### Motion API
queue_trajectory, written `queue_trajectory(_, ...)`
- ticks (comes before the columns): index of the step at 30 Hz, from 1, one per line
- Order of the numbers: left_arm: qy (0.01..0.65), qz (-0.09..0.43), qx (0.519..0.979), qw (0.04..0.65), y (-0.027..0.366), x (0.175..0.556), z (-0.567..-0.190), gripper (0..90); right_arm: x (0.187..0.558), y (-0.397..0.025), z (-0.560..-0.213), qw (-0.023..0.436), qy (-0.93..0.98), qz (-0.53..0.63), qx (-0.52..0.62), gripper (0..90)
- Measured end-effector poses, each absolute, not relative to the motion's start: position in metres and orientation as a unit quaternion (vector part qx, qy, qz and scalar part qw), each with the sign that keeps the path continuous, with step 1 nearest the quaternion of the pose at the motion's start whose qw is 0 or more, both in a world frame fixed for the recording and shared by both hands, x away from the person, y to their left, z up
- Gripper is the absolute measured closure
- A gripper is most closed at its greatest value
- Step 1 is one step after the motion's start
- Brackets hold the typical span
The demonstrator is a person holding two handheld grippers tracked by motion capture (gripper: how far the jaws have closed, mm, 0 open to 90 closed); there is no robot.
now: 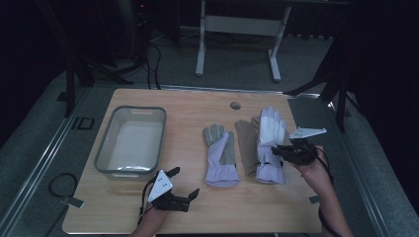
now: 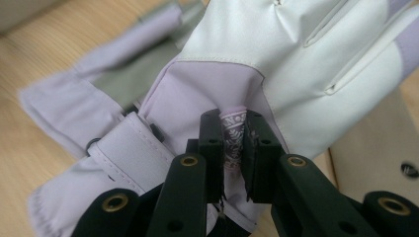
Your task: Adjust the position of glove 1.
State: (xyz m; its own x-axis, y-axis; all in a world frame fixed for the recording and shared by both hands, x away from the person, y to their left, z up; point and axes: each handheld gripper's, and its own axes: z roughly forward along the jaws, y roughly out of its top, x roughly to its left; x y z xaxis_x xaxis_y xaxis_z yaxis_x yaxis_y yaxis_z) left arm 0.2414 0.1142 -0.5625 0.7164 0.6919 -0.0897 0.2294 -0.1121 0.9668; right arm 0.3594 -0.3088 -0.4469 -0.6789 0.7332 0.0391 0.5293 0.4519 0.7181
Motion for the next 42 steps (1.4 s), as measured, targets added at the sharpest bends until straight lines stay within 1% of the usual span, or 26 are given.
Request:
queue_trajectory(6, 0.32, 0.202, 0.718, 0.584, 0.114, 0.241, -0.563, 0.1, 0.358, -0.284, -0.416, 0.162, 0.834, 0.372, 0.373, 80.3)
queue_trajectory(10, 0.32, 0.203, 0.717, 0.585, 0.114, 0.24, -0.563, 0.1, 0.358, -0.271, -0.407, 0.159, 0.834, 0.376, 0.371, 80.3)
queue_trajectory(12, 0.32, 0.204, 0.717, 0.585, 0.114, 0.24, -0.563, 0.1, 0.359, -0.256, -0.401, 0.157, 0.834, 0.377, 0.37, 80.3)
queue_trajectory(14, 0.319, 0.204, 0.717, 0.585, 0.114, 0.24, -0.563, 0.1, 0.359, -0.252, -0.4, 0.156, 0.836, 0.377, 0.368, 80.3)
queue_trajectory(18, 0.321, 0.205, 0.715, 0.586, 0.115, 0.24, -0.563, 0.1, 0.36, -0.228, -0.397, 0.149, 0.84, 0.377, 0.36, 80.3)
queue_trajectory(19, 0.321, 0.205, 0.714, 0.587, 0.115, 0.24, -0.563, 0.1, 0.36, -0.214, -0.397, 0.143, 0.844, 0.374, 0.356, 80.3)
queue_trajectory(22, 0.323, 0.206, 0.714, 0.587, 0.115, 0.24, -0.563, 0.1, 0.361, -0.204, -0.399, 0.138, 0.847, 0.37, 0.355, 80.2)
queue_trajectory(27, 0.322, 0.207, 0.715, 0.585, 0.115, 0.24, -0.563, 0.1, 0.361, -0.175, -0.413, 0.13, 0.85, 0.362, 0.362, 80.3)
queue_trajectory(35, 0.321, 0.207, 0.715, 0.586, 0.115, 0.24, -0.563, 0.1, 0.361, -0.159, -0.434, 0.113, 0.858, 0.342, 0.366, 80.3)
queue_trajectory(42, 0.319, 0.205, 0.717, 0.584, 0.114, 0.24, -0.563, 0.1, 0.366, -0.148, -0.455, 0.123, 0.869, 0.306, 0.37, 80.2)
